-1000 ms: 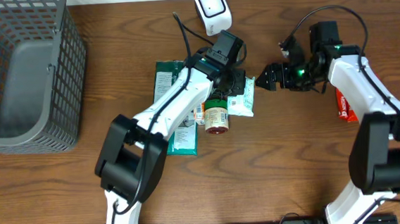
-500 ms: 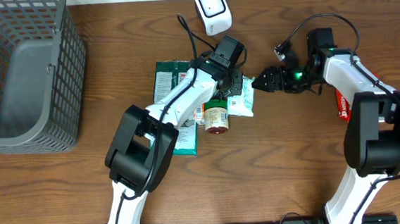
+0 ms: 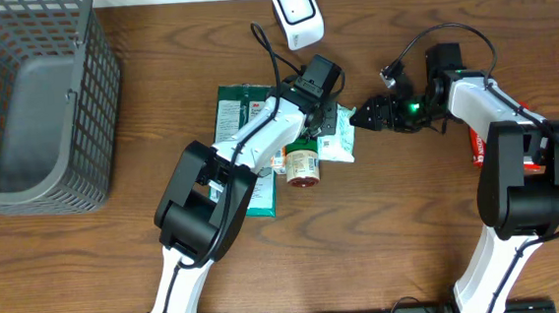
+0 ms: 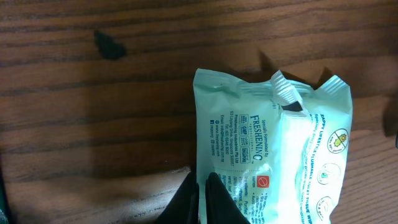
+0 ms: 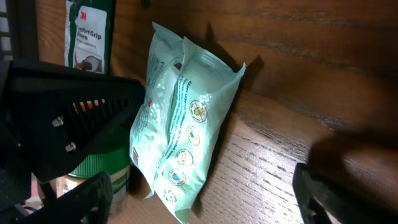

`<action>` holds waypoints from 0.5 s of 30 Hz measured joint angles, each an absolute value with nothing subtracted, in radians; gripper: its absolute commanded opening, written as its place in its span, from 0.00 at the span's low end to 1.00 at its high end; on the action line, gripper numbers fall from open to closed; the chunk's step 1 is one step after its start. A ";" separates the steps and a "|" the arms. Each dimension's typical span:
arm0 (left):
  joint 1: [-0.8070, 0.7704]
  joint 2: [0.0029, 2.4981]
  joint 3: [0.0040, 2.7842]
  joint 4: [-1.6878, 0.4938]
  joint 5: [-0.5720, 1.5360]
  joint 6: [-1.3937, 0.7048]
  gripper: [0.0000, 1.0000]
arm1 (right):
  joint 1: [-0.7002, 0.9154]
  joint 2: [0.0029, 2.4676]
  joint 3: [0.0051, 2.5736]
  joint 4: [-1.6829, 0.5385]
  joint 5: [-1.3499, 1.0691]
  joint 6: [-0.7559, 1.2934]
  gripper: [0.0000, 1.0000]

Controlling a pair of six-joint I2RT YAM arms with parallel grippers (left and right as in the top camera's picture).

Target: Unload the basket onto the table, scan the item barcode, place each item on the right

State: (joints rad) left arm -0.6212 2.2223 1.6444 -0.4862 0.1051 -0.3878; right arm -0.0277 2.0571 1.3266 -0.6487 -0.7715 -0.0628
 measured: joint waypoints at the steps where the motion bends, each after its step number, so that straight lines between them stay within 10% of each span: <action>1: -0.621 2.222 1.644 -0.486 0.105 -0.388 0.08 | -0.027 2.057 1.327 -0.648 -0.772 -0.063 0.84; 15: -0.669 2.223 1.644 -0.489 0.132 -0.388 0.08 | -0.026 2.058 1.215 -0.460 -0.868 0.051 0.77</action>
